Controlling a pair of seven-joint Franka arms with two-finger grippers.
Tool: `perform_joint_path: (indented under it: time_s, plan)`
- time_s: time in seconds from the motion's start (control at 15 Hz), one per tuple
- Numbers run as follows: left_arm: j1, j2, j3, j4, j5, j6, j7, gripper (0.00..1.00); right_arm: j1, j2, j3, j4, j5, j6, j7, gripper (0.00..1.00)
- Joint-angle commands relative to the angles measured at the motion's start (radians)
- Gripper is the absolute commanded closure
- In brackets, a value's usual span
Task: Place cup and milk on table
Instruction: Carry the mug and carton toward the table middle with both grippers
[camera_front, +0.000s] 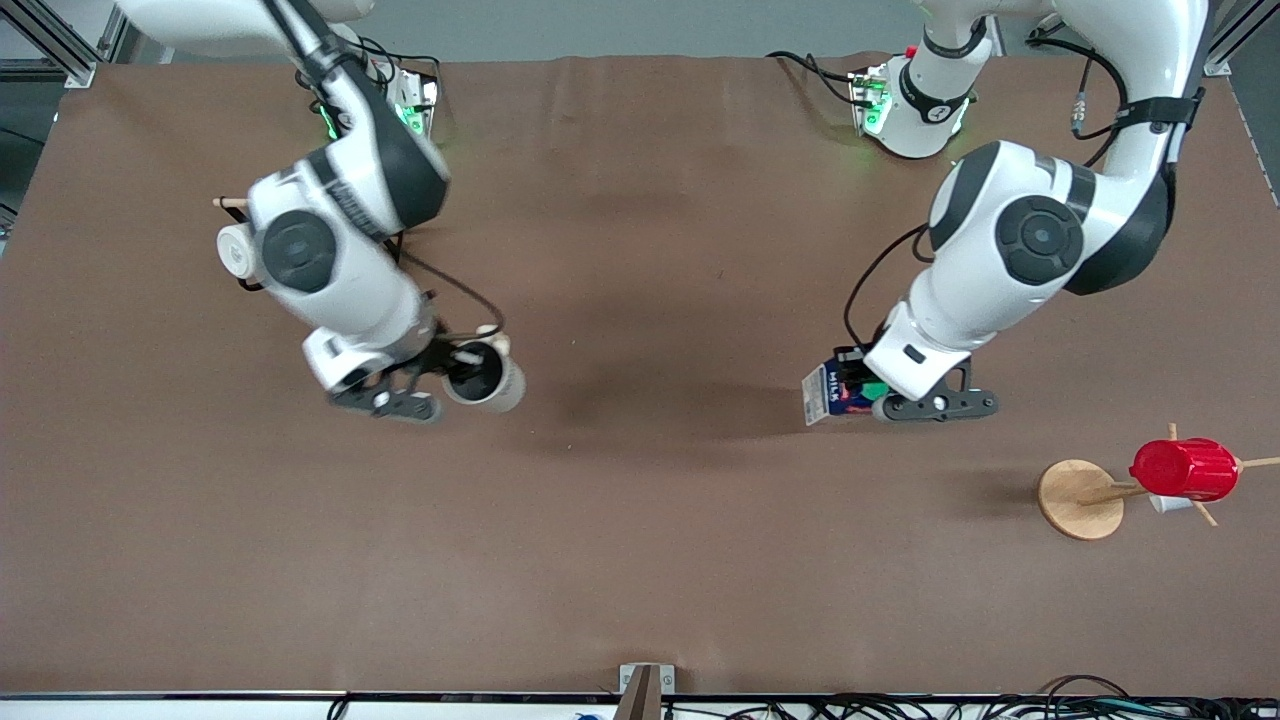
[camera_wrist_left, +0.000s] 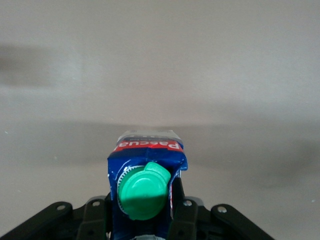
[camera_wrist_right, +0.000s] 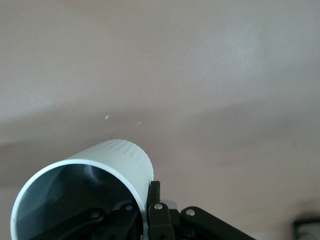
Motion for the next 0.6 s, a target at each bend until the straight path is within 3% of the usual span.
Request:
perform_joint_path:
  time_s: [0.0,0.27,0.53]
  plan:
    - [-0.033,0.039,0.0,0.056,0.0,-0.022,-0.06,0.6,0.105,0.108,0.014,0.079,-0.077,0.004,0.246,0.99]
    - [-0.078,0.062,0.001,0.071,0.005,-0.021,-0.108,0.6,0.24,0.258,0.011,0.164,-0.154,0.102,0.45,0.99]
    - [-0.101,0.07,0.001,0.074,0.005,-0.019,-0.129,0.6,0.288,0.341,0.011,0.17,-0.278,0.23,0.579,0.98]
